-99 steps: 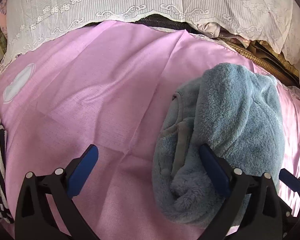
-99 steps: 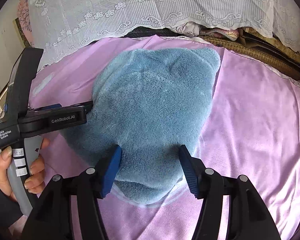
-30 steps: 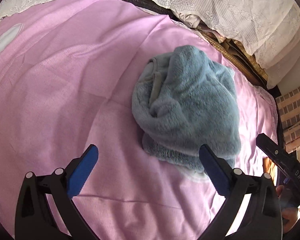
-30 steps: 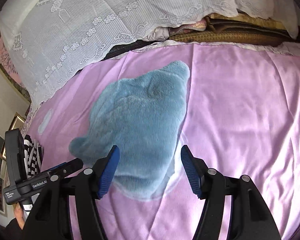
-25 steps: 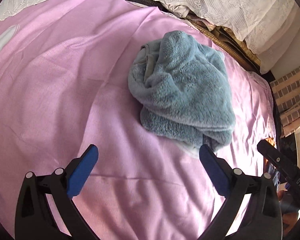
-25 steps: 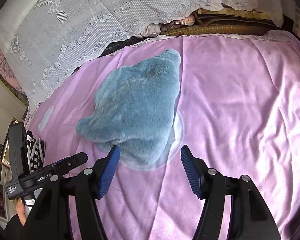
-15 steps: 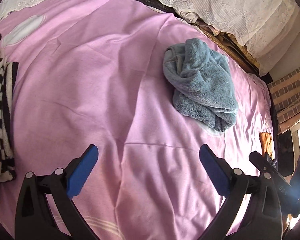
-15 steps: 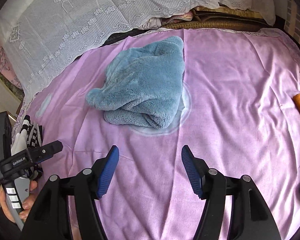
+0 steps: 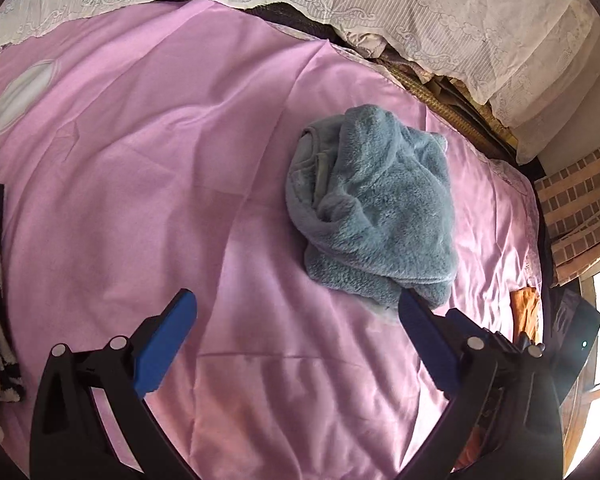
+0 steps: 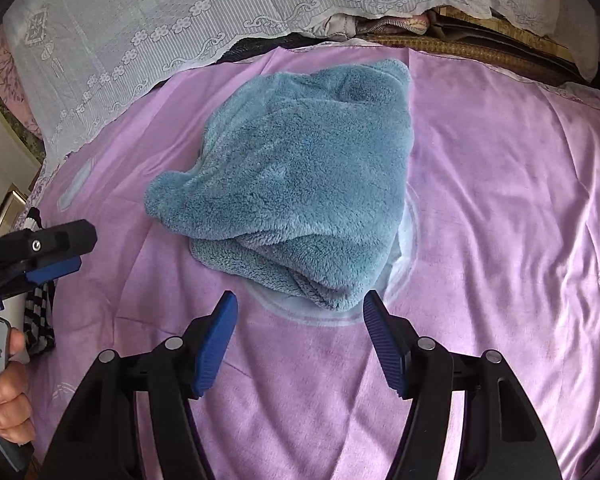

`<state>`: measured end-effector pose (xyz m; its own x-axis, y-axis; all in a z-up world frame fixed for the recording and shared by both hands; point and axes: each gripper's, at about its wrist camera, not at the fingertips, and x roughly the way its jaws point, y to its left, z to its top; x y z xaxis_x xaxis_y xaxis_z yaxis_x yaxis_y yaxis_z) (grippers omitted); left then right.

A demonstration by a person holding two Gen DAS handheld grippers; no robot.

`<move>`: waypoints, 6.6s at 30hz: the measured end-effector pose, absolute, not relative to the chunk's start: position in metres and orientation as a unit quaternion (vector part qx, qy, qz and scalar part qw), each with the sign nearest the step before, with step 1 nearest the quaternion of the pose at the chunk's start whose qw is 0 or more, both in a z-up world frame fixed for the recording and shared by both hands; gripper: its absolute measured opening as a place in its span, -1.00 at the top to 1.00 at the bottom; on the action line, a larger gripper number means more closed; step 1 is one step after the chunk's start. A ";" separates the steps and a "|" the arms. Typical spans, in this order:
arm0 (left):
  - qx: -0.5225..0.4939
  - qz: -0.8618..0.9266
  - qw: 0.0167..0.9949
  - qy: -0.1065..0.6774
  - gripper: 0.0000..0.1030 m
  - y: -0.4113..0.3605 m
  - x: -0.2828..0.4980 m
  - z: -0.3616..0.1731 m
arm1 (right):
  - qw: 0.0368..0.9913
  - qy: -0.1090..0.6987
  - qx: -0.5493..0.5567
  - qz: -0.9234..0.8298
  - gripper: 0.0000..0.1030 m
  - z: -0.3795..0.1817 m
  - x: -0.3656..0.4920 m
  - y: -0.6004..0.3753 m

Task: Fold small clothes

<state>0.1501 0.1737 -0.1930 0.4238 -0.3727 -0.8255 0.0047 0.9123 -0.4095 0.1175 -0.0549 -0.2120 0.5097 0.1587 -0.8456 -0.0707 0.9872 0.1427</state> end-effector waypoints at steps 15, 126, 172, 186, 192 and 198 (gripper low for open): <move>-0.197 -0.118 0.779 0.583 -0.92 0.144 0.202 -0.261 | 0.846 0.516 0.099 0.087 -0.34 -0.247 0.132 -0.118; -0.229 0.038 0.895 0.381 -0.74 0.378 0.272 -0.166 | 0.858 0.419 0.131 0.265 0.34 -0.163 0.354 0.109; -0.066 0.100 0.905 0.408 -0.91 0.289 0.128 -0.089 | 0.898 0.393 0.059 0.186 -0.32 -0.068 0.128 0.085; -0.027 0.071 0.927 0.367 -0.91 0.278 0.096 -0.025 | 0.915 0.362 0.070 0.164 -0.53 -0.023 0.086 0.084; -0.057 0.047 0.925 0.373 -0.91 0.274 0.100 -0.023 | 0.923 0.351 0.062 0.144 -0.54 -0.012 0.078 0.076; -0.044 0.037 0.925 0.376 -0.91 0.265 0.098 -0.025 | 0.925 0.353 0.047 0.136 -0.55 -0.011 0.075 0.078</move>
<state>0.0984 0.2651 -0.0248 0.7139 0.0359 -0.6993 -0.1020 0.9934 -0.0532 0.0752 0.0777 -0.0114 0.7138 0.2839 -0.6403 -0.2182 0.9588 0.1819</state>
